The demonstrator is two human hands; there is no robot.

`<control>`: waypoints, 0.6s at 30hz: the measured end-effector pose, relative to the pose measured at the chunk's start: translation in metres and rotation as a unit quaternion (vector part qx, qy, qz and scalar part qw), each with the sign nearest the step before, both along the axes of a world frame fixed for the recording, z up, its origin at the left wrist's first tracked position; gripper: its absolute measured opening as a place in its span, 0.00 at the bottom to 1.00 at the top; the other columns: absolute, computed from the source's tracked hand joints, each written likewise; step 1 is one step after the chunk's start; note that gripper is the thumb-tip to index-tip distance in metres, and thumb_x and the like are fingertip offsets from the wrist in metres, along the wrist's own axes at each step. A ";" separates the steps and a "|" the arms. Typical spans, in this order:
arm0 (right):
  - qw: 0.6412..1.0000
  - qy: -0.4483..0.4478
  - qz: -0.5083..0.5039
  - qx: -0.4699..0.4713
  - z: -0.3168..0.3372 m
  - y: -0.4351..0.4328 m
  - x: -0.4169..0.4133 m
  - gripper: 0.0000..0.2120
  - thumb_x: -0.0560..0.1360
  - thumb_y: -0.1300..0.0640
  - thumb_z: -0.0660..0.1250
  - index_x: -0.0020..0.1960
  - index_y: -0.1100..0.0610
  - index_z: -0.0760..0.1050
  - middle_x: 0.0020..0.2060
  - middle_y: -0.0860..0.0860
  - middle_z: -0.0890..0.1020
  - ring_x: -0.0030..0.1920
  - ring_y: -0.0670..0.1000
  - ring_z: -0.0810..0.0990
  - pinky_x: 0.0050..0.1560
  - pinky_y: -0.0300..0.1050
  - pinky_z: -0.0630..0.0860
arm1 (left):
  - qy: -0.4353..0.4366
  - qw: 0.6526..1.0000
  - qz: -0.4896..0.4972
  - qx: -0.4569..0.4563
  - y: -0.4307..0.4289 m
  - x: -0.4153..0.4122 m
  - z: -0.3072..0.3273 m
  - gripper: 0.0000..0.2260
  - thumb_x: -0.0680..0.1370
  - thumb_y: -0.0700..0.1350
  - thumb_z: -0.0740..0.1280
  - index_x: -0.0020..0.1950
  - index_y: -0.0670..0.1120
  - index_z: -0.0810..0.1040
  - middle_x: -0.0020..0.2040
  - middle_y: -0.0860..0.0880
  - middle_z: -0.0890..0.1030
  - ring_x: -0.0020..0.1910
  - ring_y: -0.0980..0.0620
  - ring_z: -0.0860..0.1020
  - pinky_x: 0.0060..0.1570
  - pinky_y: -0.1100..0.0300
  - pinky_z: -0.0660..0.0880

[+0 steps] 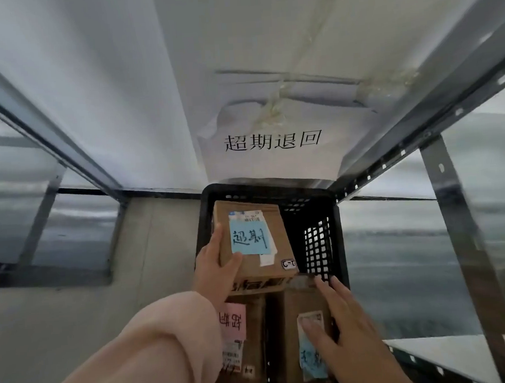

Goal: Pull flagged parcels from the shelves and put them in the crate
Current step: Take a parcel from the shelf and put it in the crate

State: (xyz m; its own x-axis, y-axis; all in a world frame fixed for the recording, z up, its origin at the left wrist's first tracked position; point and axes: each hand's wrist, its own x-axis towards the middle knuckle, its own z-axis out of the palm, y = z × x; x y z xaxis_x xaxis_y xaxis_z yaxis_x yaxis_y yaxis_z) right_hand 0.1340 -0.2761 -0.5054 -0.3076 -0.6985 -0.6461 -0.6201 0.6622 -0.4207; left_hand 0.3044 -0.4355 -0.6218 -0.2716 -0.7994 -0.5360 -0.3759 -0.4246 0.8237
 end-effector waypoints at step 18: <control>0.993 0.076 0.068 -0.066 -0.031 -0.010 -0.007 0.33 0.75 0.32 0.53 0.61 0.25 0.27 0.68 0.30 0.32 0.70 0.36 0.36 0.71 0.44 0.40 | -0.246 0.955 -0.146 -0.078 -0.005 -0.010 -0.054 0.35 0.78 0.49 0.65 0.79 0.57 0.46 0.77 0.46 0.56 0.74 0.44 0.60 0.69 0.48 0.64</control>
State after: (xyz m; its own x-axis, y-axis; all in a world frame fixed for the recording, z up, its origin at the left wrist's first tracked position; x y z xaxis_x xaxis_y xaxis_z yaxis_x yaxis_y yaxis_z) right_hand 0.1267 -0.2863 -0.5367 -0.2916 -0.8153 -0.5003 -0.7630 0.5137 -0.3924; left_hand 0.2941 -0.4403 -0.6759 -0.2414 -0.8089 -0.5361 -0.8169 -0.1288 0.5622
